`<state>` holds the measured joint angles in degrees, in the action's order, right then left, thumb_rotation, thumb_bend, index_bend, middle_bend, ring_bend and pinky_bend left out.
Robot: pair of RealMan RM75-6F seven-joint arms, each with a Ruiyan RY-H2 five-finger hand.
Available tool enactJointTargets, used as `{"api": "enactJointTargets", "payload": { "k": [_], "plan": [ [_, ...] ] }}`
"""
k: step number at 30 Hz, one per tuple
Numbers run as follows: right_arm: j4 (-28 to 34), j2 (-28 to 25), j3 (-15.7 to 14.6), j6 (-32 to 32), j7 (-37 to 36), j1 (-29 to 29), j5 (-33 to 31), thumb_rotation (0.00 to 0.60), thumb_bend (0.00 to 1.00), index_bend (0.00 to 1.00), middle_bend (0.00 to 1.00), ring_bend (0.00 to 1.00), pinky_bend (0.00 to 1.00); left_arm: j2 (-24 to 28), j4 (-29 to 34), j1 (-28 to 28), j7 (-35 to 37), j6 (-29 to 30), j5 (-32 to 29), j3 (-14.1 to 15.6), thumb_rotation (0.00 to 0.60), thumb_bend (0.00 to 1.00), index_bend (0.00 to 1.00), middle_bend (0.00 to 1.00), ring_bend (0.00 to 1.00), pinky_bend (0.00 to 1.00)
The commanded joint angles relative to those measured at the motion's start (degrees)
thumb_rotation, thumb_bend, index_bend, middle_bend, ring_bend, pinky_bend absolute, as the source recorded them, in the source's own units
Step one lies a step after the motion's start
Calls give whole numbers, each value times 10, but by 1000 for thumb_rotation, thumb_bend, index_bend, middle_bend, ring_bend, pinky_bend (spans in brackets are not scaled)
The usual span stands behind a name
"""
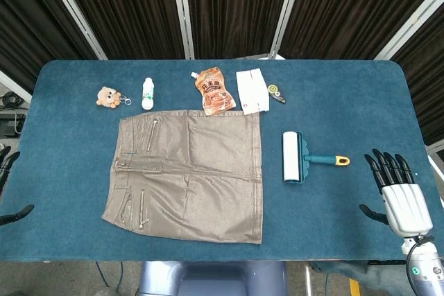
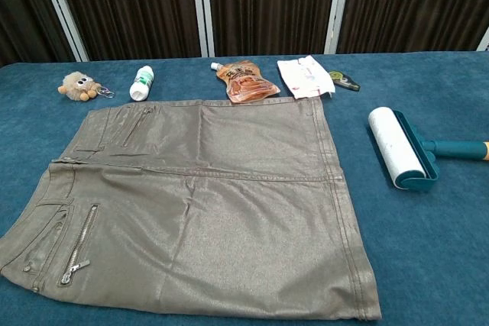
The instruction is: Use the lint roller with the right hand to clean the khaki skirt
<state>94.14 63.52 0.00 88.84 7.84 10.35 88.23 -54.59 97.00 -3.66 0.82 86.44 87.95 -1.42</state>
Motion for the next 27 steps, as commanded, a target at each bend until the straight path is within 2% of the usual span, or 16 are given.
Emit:
{"api": "enactJointTargets", "payload": {
  "k": [1,6,10,15,18,20,23,27],
  "plan": [
    [-4,2,3,-3,-3,0,2,600,0,0,0,0,0,0,-1,0,-1,0,-1,0,600,0,0,0,0,0],
    [-14,7,7,-34,-11,8,-8,600,0,0,0,0,0,-2,-1,1,-4,1,-4,-1,600,0,0,0,0,0],
    [-41,20,19,-106,-35,40,-37,600,0,0,0,0,0,-6,-1,-1,-14,-1,-4,-2,600,0,0,0,0,0],
    [-145,75,43,-224,-77,106,-72,600,4,0,0,0,0,-13,-4,-6,-31,-14,-17,-4,600,0,0,0,0,0],
    [-241,135,54,-286,-95,139,-95,600,171,0,0,0,0,-19,-2,-8,-45,-19,-29,-7,600,0,0,0,0,0],
    [-274,155,54,-299,-102,148,-97,600,314,0,0,0,0,-20,1,-9,-50,-21,-33,-8,600,0,0,0,0,0],
    [-326,186,52,-319,-108,161,-95,600,376,3,0,0,0,-22,1,-9,-59,-22,-38,-9,600,0,0,0,0,0],
    [-357,206,51,-329,-113,169,-92,600,394,8,5,0,0,-24,2,-8,-64,-23,-42,-9,600,0,0,0,0,0]
  ]
}}
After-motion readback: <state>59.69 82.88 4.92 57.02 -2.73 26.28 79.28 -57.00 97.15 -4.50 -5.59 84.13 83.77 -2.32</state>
